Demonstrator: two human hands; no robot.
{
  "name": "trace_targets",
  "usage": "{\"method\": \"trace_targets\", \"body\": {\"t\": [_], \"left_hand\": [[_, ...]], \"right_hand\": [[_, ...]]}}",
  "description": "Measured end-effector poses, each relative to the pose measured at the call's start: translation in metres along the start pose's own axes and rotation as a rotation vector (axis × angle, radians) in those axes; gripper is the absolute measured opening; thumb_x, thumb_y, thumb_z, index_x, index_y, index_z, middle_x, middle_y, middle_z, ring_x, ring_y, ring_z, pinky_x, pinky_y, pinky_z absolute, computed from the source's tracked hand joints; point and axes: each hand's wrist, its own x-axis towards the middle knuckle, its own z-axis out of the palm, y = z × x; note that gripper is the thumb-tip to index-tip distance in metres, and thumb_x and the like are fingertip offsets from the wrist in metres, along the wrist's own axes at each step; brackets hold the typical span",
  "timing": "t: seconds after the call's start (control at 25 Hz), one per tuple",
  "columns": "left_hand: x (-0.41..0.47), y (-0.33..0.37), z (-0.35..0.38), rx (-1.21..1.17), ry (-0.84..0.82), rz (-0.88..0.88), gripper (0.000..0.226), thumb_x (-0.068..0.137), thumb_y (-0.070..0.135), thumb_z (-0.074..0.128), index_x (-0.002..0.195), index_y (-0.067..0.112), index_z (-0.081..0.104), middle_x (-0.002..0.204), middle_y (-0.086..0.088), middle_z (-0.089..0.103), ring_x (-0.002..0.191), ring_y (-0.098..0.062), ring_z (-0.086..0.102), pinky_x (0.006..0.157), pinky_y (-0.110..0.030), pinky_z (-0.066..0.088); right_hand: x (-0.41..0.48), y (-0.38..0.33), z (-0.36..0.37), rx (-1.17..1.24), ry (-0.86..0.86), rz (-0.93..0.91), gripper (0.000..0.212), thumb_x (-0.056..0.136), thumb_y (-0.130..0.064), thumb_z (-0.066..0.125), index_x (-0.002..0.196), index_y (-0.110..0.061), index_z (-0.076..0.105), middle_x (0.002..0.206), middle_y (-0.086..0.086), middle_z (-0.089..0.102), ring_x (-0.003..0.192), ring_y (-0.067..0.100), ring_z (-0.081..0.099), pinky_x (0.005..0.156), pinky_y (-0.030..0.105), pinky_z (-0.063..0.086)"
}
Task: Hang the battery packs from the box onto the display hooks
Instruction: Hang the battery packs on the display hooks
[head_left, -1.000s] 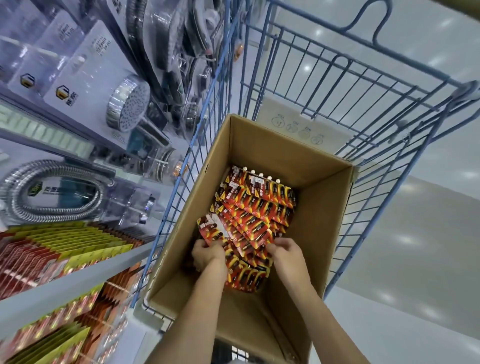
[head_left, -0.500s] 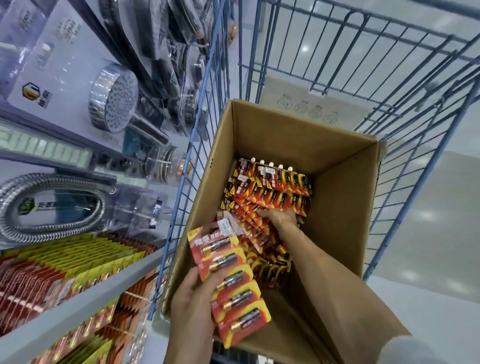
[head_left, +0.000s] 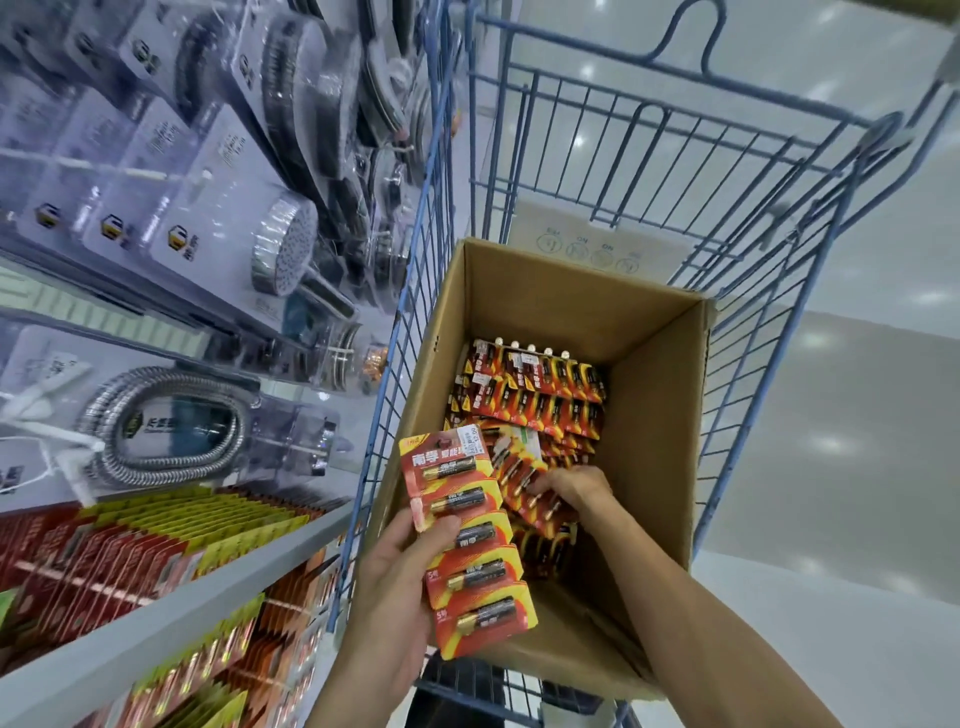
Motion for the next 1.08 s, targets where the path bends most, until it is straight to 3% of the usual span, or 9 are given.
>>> {"method": "trace_targets", "body": {"t": [0.12, 0.2, 0.32, 0.52, 0.68, 0.8, 0.88, 0.96, 1.08], "left_hand": [[-0.009, 0.006, -0.006, 0.043, -0.053, 0.034, 0.039, 0.086, 0.012, 0.075, 0.124, 0.016, 0.070, 0.112, -0.016, 0.078, 0.098, -0.039, 0.076, 0.088, -0.057, 0.060], [-0.018, 0.006, -0.012, 0.049, -0.088, 0.056, 0.039, 0.087, 0.014, 0.075, 0.126, 0.017, 0.070, 0.113, -0.017, 0.077, 0.099, -0.041, 0.076, 0.084, -0.061, 0.061], [-0.038, 0.005, -0.019, -0.005, -0.132, 0.106, 0.035, 0.091, 0.014, 0.071, 0.125, 0.016, 0.070, 0.114, -0.019, 0.077, 0.097, -0.041, 0.076, 0.074, -0.054, 0.064], [-0.084, -0.014, -0.028, -0.105, -0.091, 0.257, 0.038, 0.091, 0.018, 0.069, 0.128, 0.017, 0.069, 0.117, -0.019, 0.076, 0.102, -0.041, 0.075, 0.095, -0.057, 0.055], [-0.138, -0.051, -0.032, -0.180, -0.050, 0.444, 0.040, 0.095, 0.028, 0.062, 0.132, 0.014, 0.067, 0.123, -0.019, 0.074, 0.109, -0.041, 0.073, 0.092, -0.053, 0.058], [-0.184, -0.088, -0.039, -0.270, 0.010, 0.561, 0.036, 0.101, 0.032, 0.056, 0.131, 0.015, 0.067, 0.123, -0.019, 0.074, 0.108, -0.039, 0.073, 0.087, -0.049, 0.062], [-0.215, -0.110, -0.047, -0.326, 0.054, 0.638, 0.035, 0.101, 0.032, 0.054, 0.128, 0.015, 0.067, 0.119, -0.017, 0.075, 0.105, -0.037, 0.075, 0.083, -0.047, 0.064], [-0.246, -0.132, -0.058, -0.369, 0.117, 0.703, 0.032, 0.101, 0.032, 0.052, 0.124, 0.016, 0.069, 0.114, -0.015, 0.077, 0.100, -0.035, 0.076, 0.080, -0.047, 0.064], [-0.289, -0.165, -0.087, -0.467, 0.234, 0.783, 0.032, 0.103, 0.032, 0.051, 0.123, 0.015, 0.070, 0.113, -0.015, 0.078, 0.098, -0.033, 0.077, 0.089, -0.051, 0.059]], "right_hand": [[-0.051, 0.005, -0.006, 0.164, -0.101, -0.023, 0.071, 0.060, -0.014, 0.097, 0.120, -0.007, 0.061, 0.111, 0.010, 0.073, 0.098, 0.029, 0.074, 0.085, 0.040, 0.062], [-0.095, 0.013, -0.013, 0.271, -0.204, -0.068, 0.063, 0.069, -0.010, 0.093, 0.123, -0.006, 0.061, 0.104, 0.013, 0.078, 0.093, 0.029, 0.078, 0.083, 0.040, 0.064], [-0.153, 0.035, -0.033, 0.408, -0.344, -0.204, 0.065, 0.073, -0.007, 0.090, 0.130, -0.010, 0.060, 0.112, 0.014, 0.077, 0.100, 0.030, 0.076, 0.091, 0.051, 0.061], [-0.229, 0.065, -0.065, 0.429, -0.567, -0.528, 0.069, 0.079, 0.005, 0.081, 0.139, -0.016, 0.053, 0.127, 0.019, 0.070, 0.118, 0.038, 0.068, 0.103, 0.059, 0.052], [-0.281, 0.087, -0.089, 0.320, -0.647, -0.764, 0.072, 0.075, 0.010, 0.080, 0.136, -0.012, 0.051, 0.124, 0.022, 0.070, 0.114, 0.040, 0.069, 0.089, 0.052, 0.061], [-0.315, 0.110, -0.093, 0.275, -0.704, -0.844, 0.055, 0.085, -0.005, 0.078, 0.134, -0.013, 0.054, 0.121, 0.018, 0.072, 0.108, 0.038, 0.071, 0.084, 0.050, 0.061], [-0.334, 0.125, -0.088, 0.239, -0.707, -0.856, 0.039, 0.097, -0.027, 0.065, 0.134, -0.017, 0.058, 0.125, 0.018, 0.070, 0.110, 0.038, 0.070, 0.093, 0.054, 0.057], [-0.354, 0.141, -0.080, 0.155, -0.704, -0.894, 0.037, 0.101, -0.041, 0.057, 0.130, -0.019, 0.062, 0.125, 0.017, 0.071, 0.113, 0.039, 0.070, 0.101, 0.057, 0.052], [-0.391, 0.164, -0.055, -0.028, -0.746, -1.017, 0.040, 0.097, -0.046, 0.058, 0.125, -0.018, 0.066, 0.115, 0.010, 0.075, 0.105, 0.031, 0.074, 0.095, 0.051, 0.055]]}}
